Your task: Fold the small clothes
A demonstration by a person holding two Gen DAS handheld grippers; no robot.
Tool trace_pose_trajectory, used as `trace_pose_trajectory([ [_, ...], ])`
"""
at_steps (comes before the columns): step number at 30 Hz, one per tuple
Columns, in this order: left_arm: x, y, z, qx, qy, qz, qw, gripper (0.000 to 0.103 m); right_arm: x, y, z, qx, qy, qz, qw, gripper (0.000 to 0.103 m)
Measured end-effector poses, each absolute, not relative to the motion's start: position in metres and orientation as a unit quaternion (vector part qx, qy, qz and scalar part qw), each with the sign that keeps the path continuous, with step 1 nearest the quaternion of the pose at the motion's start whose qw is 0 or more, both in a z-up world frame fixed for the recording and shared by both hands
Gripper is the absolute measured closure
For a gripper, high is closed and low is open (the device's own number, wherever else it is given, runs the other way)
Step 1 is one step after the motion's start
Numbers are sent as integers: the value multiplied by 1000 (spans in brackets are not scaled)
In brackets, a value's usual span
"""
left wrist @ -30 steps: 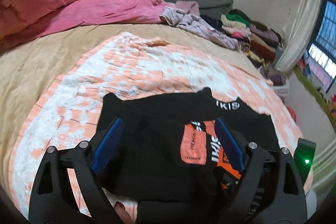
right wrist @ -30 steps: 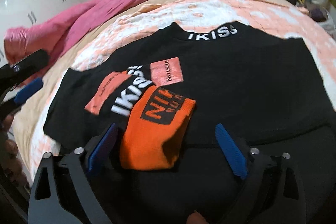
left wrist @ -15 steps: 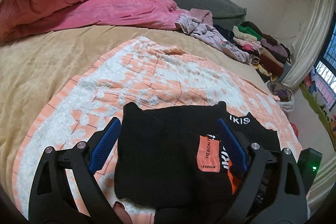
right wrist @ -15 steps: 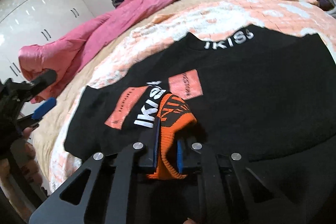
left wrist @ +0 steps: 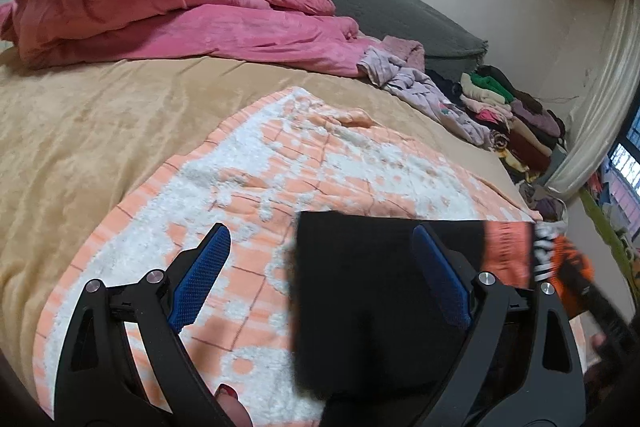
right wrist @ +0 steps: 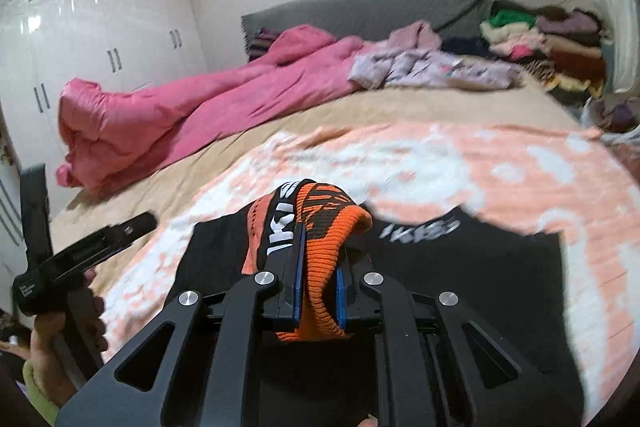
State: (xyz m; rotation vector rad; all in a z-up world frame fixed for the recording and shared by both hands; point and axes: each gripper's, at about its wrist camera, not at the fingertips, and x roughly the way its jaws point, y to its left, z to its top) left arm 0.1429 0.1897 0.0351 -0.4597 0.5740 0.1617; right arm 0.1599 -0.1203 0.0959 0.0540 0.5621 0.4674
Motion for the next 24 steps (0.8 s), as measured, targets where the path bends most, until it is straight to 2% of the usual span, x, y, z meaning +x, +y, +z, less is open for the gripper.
trace_pose_trajectory([
  [7, 145, 189, 33, -220, 283, 77, 930, 18, 173, -167, 101, -6, 266, 166, 950, 92],
  [18, 165, 129, 17, -149, 313, 32, 937, 18, 178, -193, 58, -42, 304, 131, 943, 91],
  [21, 170, 109, 11, -121, 321, 17, 939, 18, 177, -193, 48, -59, 313, 123, 940, 86],
  [24, 175, 91, 4, -93, 330, 5, 939, 18, 175, -199, 43, -76, 315, 103, 940, 68],
])
